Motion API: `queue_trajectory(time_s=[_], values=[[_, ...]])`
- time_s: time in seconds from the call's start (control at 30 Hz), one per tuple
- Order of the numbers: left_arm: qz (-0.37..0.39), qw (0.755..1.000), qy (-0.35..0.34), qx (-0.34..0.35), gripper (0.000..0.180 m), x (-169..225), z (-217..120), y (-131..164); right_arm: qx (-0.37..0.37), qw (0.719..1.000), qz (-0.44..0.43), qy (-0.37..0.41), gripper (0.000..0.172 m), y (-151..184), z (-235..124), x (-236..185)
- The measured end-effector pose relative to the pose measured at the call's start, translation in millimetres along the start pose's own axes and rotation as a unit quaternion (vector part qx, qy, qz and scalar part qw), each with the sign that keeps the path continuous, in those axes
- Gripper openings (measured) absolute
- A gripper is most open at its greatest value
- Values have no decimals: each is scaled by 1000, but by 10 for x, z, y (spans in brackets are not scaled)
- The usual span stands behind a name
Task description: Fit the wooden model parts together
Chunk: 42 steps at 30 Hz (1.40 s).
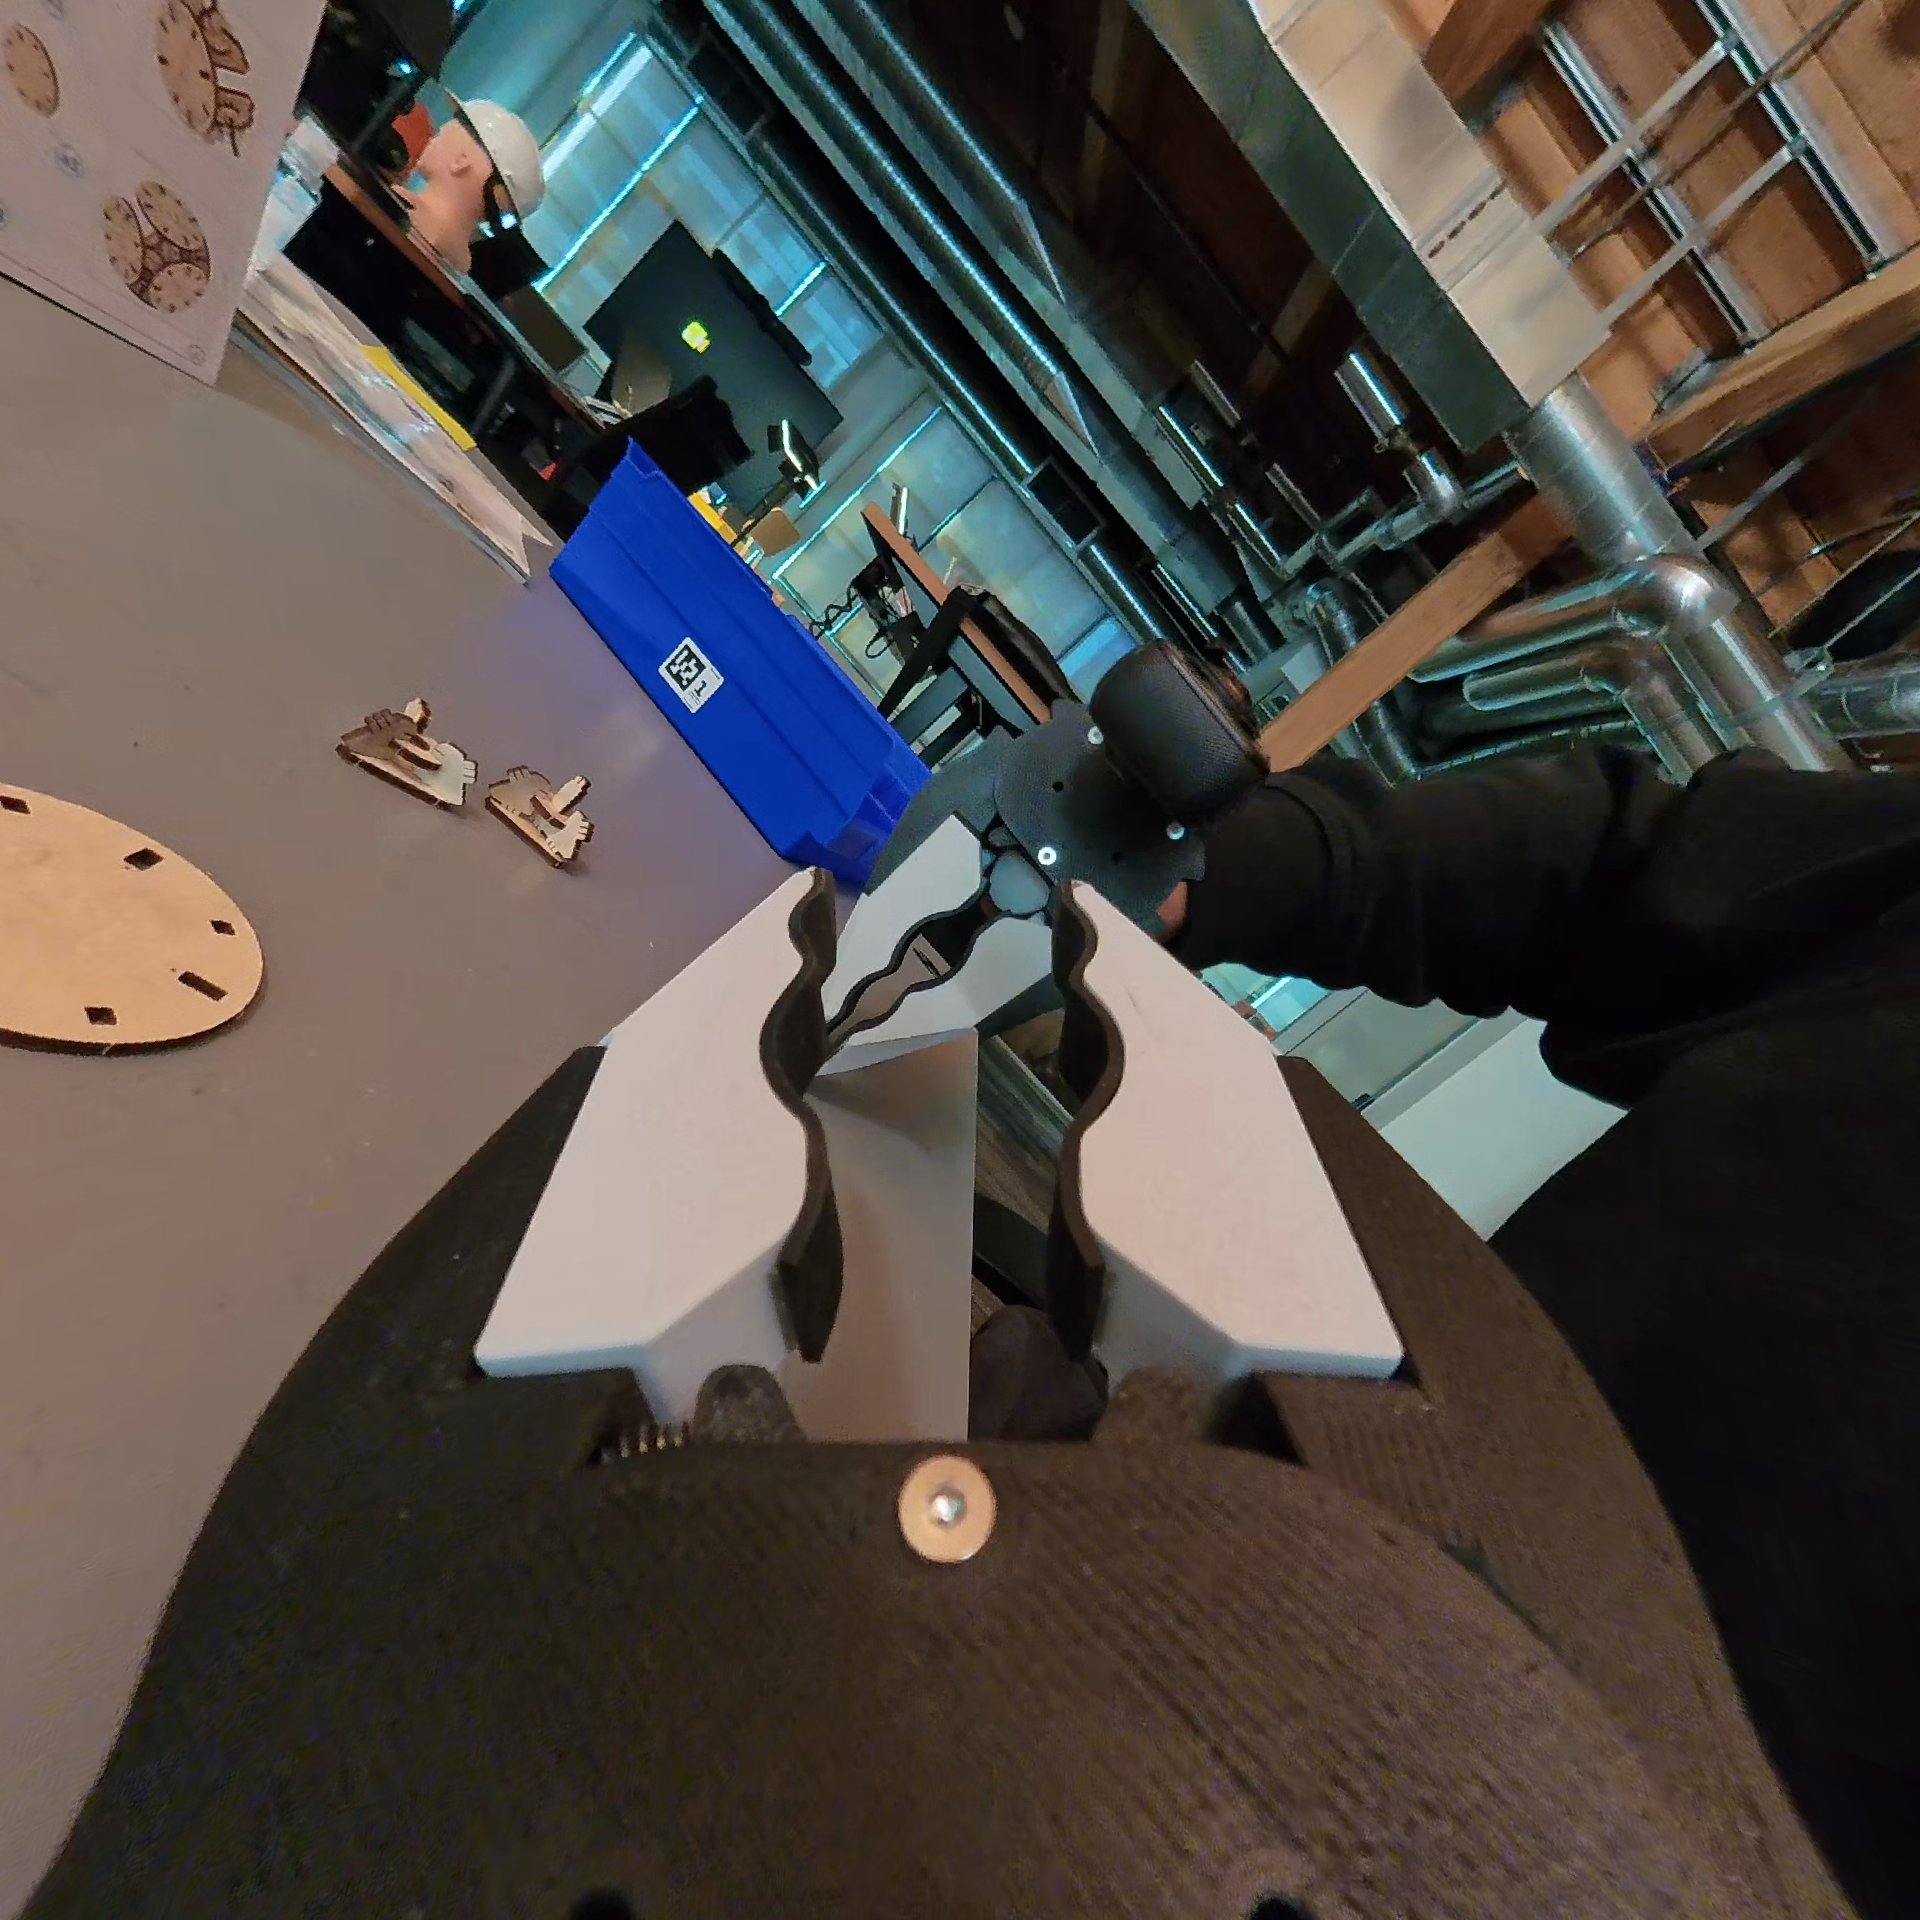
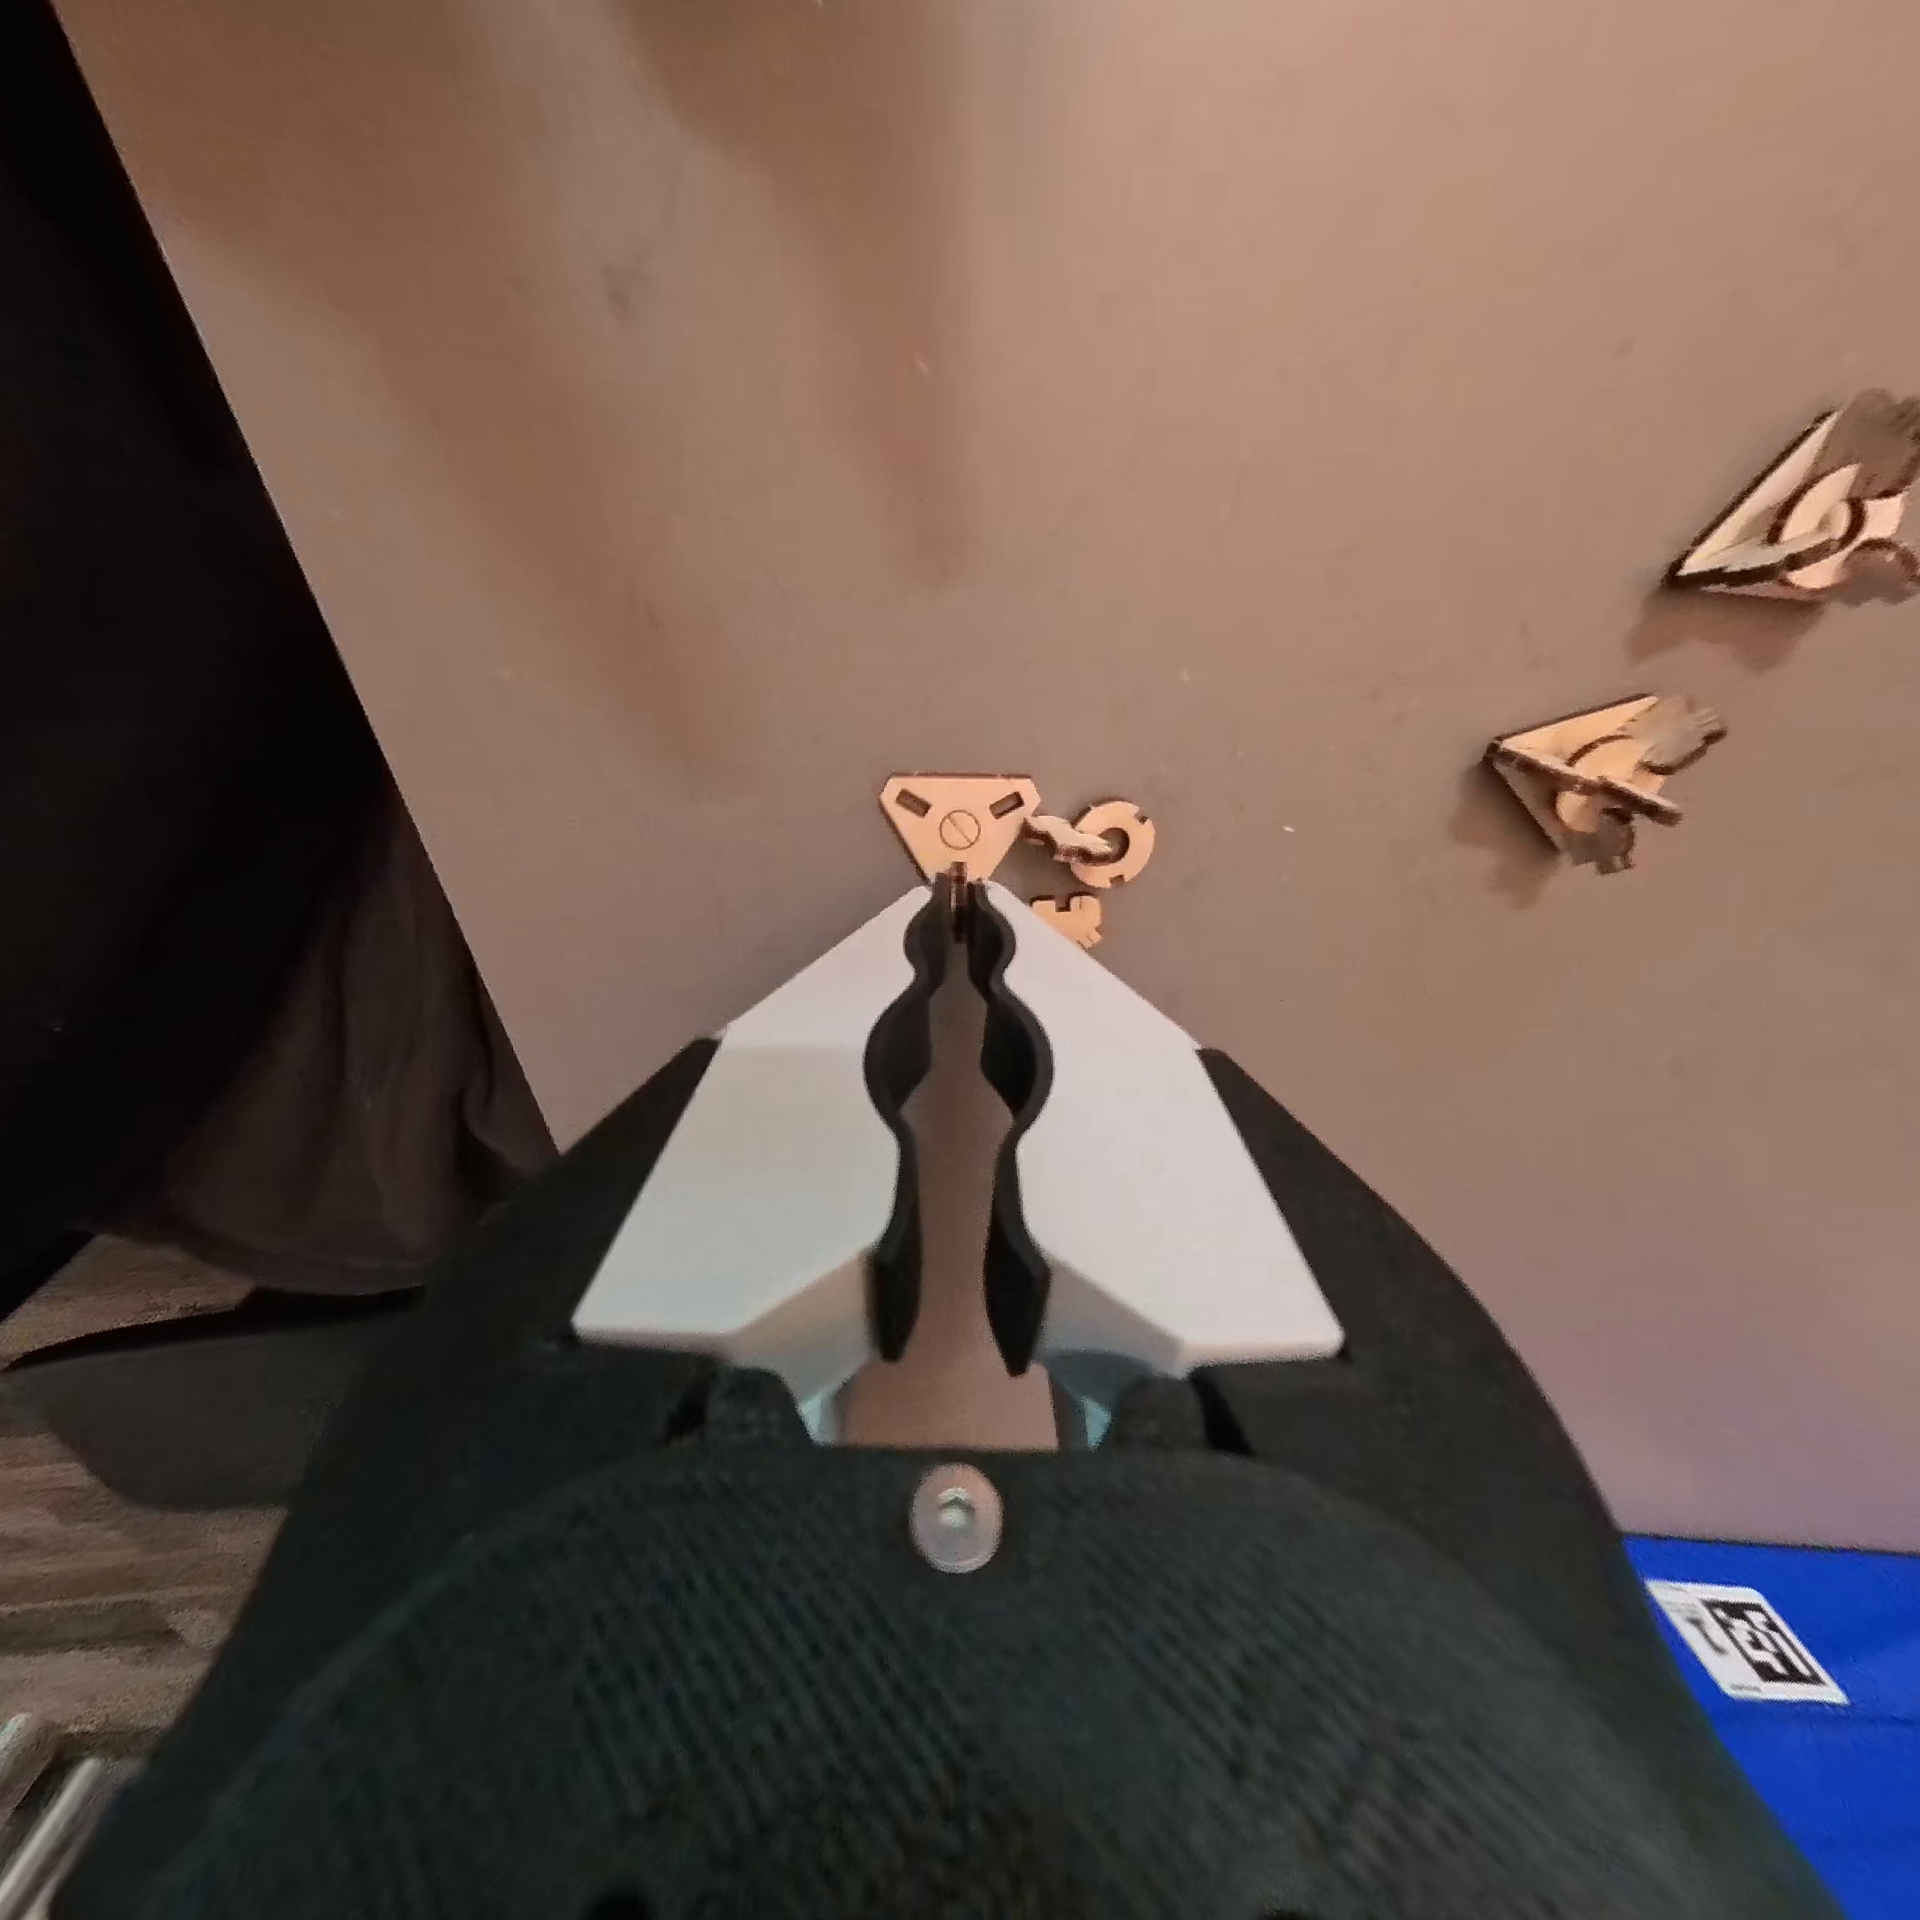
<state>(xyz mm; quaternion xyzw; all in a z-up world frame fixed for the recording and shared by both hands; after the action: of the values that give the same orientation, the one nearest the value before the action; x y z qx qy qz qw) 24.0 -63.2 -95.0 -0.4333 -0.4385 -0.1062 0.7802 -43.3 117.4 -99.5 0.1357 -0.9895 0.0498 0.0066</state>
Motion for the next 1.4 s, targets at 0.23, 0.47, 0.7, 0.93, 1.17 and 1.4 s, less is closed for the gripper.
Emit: queue_trajectory(time_s=[0.23, 0.47, 0.7, 0.93, 1.17, 1.4], values=[[-3, 1000, 1, 2, 40, -3, -3, -3, -65, 996, 35, -42, 1, -87, 14, 69], [-3, 1000, 0, 0, 40, -5, 2, 1, -145, 987, 33, -60, 0, -197, 50, 100], [-7, 1000, 3, 0, 40, -6, 1, 1, -155, 982, 68, -79, 0, -210, 90, 141], [-3, 1000, 0, -1, 40, 2, -2, 7, -147, 982, 87, -77, 1, -199, 82, 140], [-5, 1000, -3, -3, 40, -9, 3, 7, -95, 986, 95, -96, 50, -219, 26, 41], [-8, 1000, 0, -6, 40, -10, 8, 11, -55, 990, 114, -61, 21, -107, 58, 54]])
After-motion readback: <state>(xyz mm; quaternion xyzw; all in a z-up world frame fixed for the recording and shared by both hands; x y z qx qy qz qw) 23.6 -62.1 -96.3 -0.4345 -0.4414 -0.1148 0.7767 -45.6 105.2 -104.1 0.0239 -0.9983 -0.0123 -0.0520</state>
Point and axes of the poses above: each gripper's, where its closed fingertips meet, z out along the fingers, y out of its underside, x = y × z across the jaws, the point moved 8 cm from there along -z, back along the fingers, and after that the axes turned 3 degrees about -z, right-handed, at the moved point
